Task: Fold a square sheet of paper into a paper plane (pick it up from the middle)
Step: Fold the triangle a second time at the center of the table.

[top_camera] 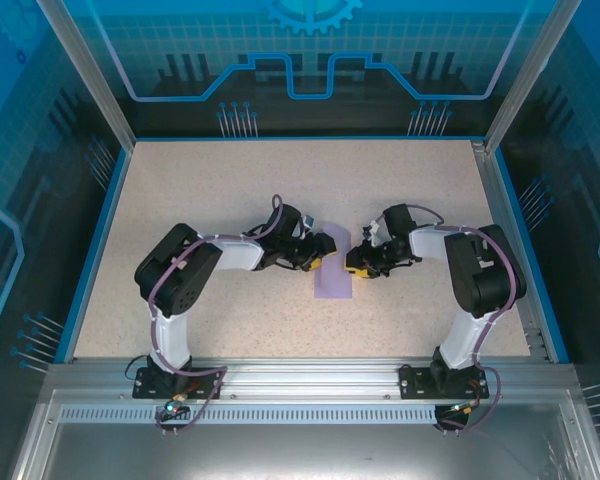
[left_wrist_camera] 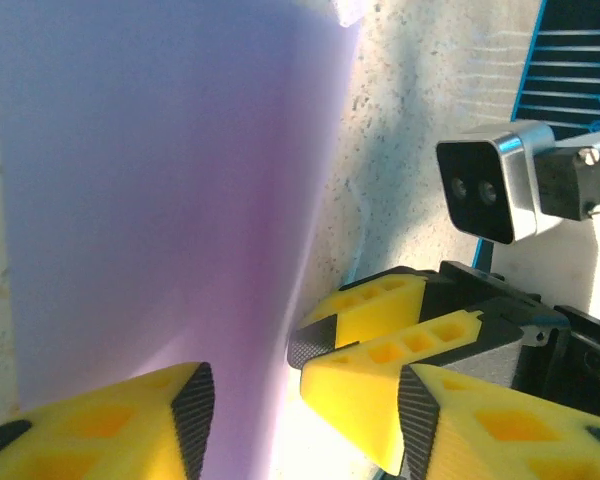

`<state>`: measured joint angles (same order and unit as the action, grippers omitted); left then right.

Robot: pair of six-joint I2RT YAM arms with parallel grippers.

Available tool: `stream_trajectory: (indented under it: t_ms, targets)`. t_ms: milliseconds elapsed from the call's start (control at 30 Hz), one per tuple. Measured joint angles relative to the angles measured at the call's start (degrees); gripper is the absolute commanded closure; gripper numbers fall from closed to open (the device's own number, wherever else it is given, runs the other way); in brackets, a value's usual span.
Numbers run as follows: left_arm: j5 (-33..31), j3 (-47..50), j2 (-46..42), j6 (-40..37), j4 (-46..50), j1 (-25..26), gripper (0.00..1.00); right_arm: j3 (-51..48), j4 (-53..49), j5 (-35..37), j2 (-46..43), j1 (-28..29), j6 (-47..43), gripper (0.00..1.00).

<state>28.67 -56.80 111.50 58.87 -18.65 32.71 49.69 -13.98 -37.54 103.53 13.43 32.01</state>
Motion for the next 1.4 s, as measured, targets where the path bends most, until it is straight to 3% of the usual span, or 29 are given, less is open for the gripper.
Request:
stream_trajectory:
  t_ms: [100, 167, 433, 567, 967, 1167, 1400]
  targets:
    - [1.5, 0.0, 1.0, -0.3, -1.4, -0.9, 0.39, -0.1, 0.3, -0.4, 0.1, -0.2, 0.6, 0.69]
    - [2.2, 0.0, 1.4, -0.3, -1.4, -1.3, 0.44, -0.2, 0.7, -1.1, 0.2, -0.5, 1.2, 0.69]
    - [2.7, -0.6, 1.4, -2.6, 2.3, -1.6, 0.87, -0.6, 2.4, -3.3, 0.4, -0.9, 4.3, 0.67]
    - [2.7, -1.5, 1.4, -5.2, 6.3, -1.8, 0.99, -1.1, 3.9, -4.5, 0.2, -1.3, 5.8, 0.62]
    - [0.5, -5.5, -1.8, -14.0, 21.8, -4.4, 0.97, -2.3, 1.6, 5.3, -16.8, 0.4, 0.9, 0.44]
    - [1.6, -5.8, -1.8, -13.4, 21.0, -4.2, 0.96, -3.3, -0.3, 13.0, -20.2, 7.4, -3.8, 0.50]
    - [2.7, -9.8, -0.8, -10.2, 18.6, -1.1, 0.96, -7.3, -1.1, 25.9, -31.5, 18.6, -12.0, 0.41]
